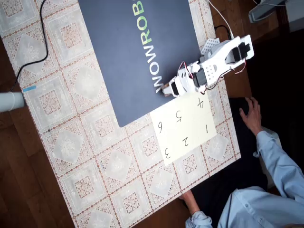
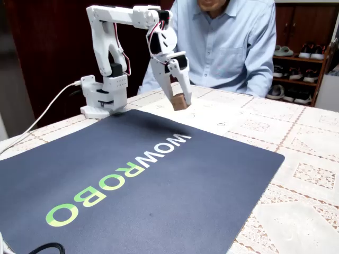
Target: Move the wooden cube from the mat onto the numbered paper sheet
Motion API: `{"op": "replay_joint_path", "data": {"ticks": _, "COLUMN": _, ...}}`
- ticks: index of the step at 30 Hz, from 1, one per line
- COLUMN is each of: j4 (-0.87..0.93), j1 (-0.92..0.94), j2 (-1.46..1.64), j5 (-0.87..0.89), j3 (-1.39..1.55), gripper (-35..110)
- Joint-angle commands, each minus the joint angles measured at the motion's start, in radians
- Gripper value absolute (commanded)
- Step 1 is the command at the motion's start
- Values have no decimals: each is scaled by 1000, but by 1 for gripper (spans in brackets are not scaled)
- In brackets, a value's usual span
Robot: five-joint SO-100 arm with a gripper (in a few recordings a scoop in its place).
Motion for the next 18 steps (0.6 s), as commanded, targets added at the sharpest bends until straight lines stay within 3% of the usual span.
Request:
{"op": "replay_joint_path", "data": {"ticks": 1, "j4": -89, "j1": -170, "j2": 218, "j5": 40, "j3": 130, "gripper": 0}}
{"op": "replay_joint_path", "data": {"ticks": 9, "j4": -18, "j1": -308, "j2": 337, "j5": 158, "j3": 146, "gripper": 0}}
{"op": "replay_joint_path", "data": {"ticks": 18, "j4": -8, "j1": -554, "j2": 522, "j5": 178, "j3": 446, "gripper": 0}}
